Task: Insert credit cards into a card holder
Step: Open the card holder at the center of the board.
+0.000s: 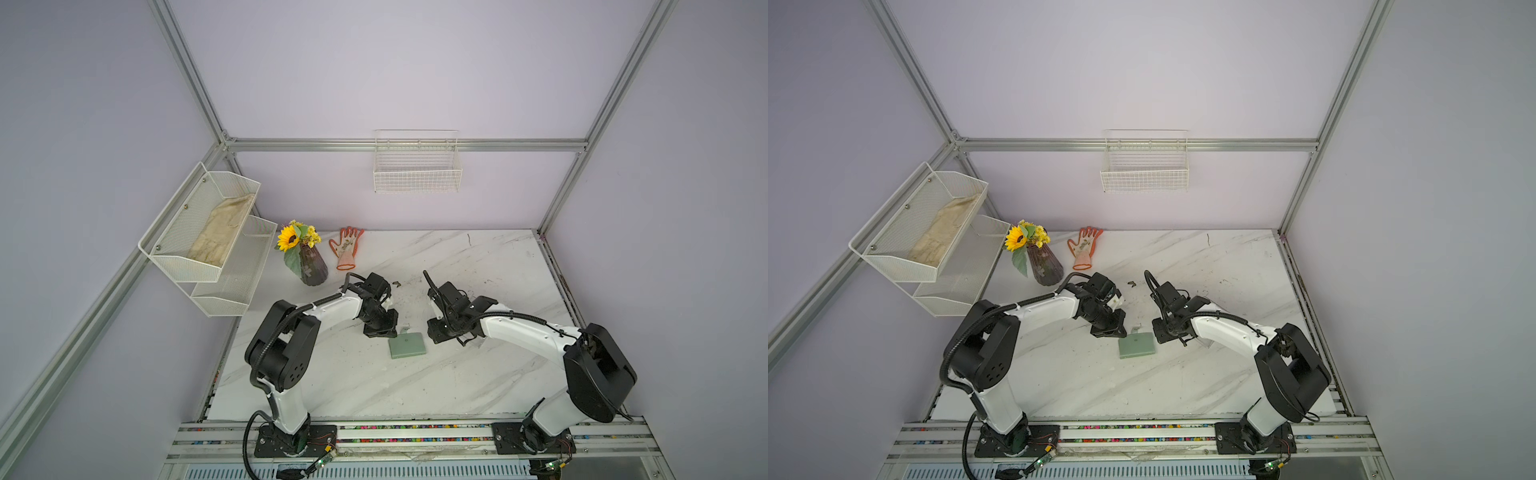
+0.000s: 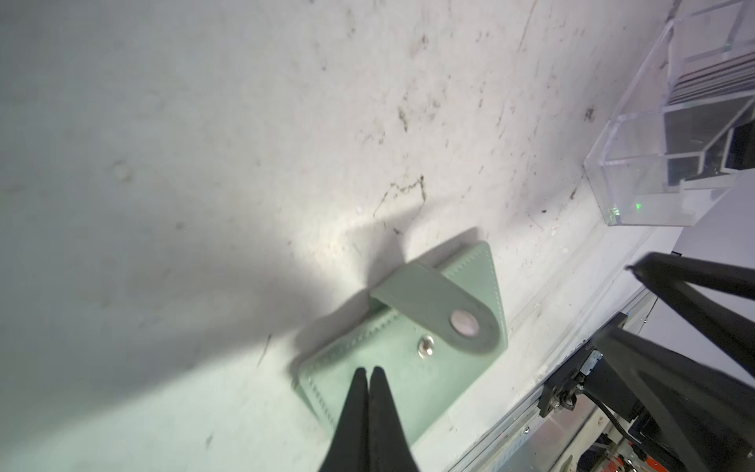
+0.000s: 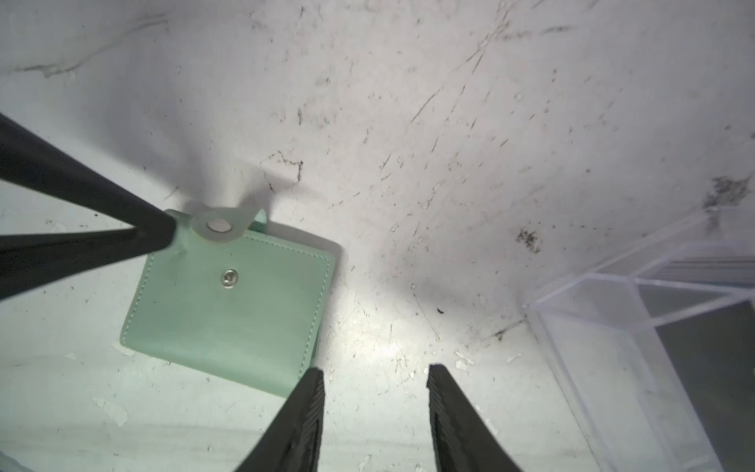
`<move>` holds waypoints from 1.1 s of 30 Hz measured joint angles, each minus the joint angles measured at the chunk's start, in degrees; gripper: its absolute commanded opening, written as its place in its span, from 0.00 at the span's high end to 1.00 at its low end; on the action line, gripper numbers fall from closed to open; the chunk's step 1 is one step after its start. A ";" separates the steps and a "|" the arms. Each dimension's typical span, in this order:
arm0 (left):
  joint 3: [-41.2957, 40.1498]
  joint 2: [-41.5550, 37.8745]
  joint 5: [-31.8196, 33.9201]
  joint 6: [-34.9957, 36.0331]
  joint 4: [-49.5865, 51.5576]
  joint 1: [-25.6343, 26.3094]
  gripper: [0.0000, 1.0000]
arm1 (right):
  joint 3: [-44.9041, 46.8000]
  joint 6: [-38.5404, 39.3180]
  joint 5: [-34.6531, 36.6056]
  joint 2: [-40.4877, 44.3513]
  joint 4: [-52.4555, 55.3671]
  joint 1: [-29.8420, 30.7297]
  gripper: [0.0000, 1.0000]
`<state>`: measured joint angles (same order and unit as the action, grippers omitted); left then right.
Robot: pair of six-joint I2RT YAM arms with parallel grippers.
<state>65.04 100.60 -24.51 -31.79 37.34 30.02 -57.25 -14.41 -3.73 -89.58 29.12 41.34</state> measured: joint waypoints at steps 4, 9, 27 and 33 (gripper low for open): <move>0.00 -8.48 3.13 -0.04 4.15 0.00 0.98 | 1.55 1.05 -2.95 0.02 -0.04 0.00 0.53; -3.61 -13.20 4.44 -0.66 4.35 -0.02 0.99 | 2.58 1.25 -7.34 0.02 -2.08 0.00 0.52; -10.97 -8.92 4.09 -2.86 2.14 0.00 0.98 | 3.52 2.29 -15.72 -5.44 -8.28 0.02 0.46; -10.97 -8.24 3.91 -3.17 0.87 0.00 0.98 | 3.04 3.67 -18.73 -7.93 -9.51 0.00 0.58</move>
<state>54.06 92.36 -20.60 -34.96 38.22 30.02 -54.22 -10.74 -22.46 -97.51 19.62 41.34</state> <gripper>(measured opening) 0.047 0.472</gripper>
